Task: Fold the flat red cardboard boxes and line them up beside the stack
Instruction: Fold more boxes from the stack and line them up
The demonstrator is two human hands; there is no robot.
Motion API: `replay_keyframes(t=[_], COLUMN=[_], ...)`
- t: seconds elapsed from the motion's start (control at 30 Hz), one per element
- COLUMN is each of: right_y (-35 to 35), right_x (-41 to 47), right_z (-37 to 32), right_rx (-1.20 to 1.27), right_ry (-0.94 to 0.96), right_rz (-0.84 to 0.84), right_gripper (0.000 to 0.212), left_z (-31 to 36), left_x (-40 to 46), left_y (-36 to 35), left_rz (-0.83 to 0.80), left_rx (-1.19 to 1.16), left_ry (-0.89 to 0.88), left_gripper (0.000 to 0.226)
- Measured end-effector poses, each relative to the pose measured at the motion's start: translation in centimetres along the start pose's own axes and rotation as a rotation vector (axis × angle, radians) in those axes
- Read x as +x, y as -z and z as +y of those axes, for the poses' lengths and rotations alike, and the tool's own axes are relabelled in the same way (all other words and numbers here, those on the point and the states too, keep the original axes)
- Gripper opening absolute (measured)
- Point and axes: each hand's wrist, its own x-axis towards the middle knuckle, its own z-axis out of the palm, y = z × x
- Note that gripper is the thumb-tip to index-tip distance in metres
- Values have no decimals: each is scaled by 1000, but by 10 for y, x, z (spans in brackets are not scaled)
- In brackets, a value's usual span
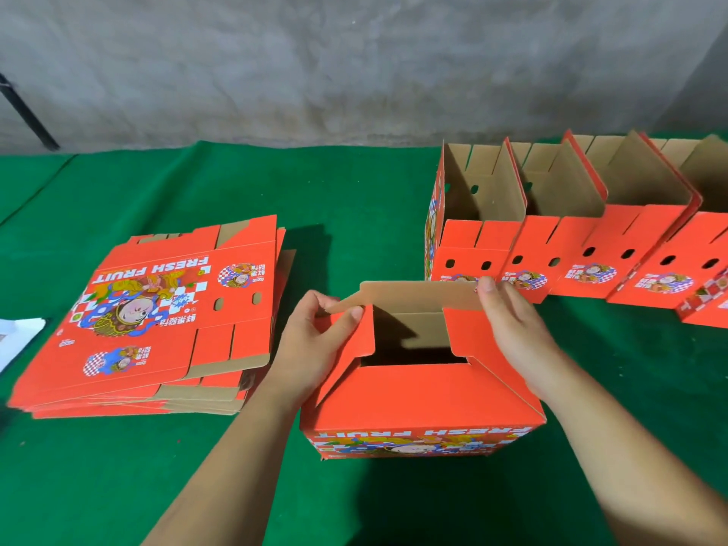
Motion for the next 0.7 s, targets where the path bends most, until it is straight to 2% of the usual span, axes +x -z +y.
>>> replay_keyframes(t=[0.1,0.13,0.17,0.23,0.27,0.3,0.33,0.4,0.43,0.5,0.63,0.7], right_y=[-7,-7,-4,6,10,14,15,12,9,2,-13,-13], right_x=[3,4,5,9,10,11,12,14,14,15,12,9], right_z=[-3,-3,-3,6,12,16,18,18,18,21,14,15], right_rx=[-33,-26,-20,-41,-108,-202,-277,-350,-390,-545,-937,-936], right_ry=[0,-4,-22,-57,-47,-22,3,23,21,24,9,36], right_rz=[9,-21,-65,-167,-208,-248,-271,-281,-265,-190,-73,-81], right_gripper=[25,20,15,6,22,38,49,57,58,58,59,59], left_z=[1,2,2,6,8,7,5,1,2,9,18,13], left_x=[7,9,9,6,4,2,-1,1,4,9,8,5], left_y=[-3,-4,-4,-3,-3,-2,2,5,6,2,-8,-7], left_rz=[52,10,-65,-133,-137,-146,-160,-196,-211,-226,-104,-88], left_rx=[569,601,545,56,-246,-383,-333,143,401,700,875,722], left_ry=[-214,-217,-196,-33,77,102,50,-86,-116,-63,120,140], left_gripper=[28,25,20,10,4,14,23,40,58,89,101,102])
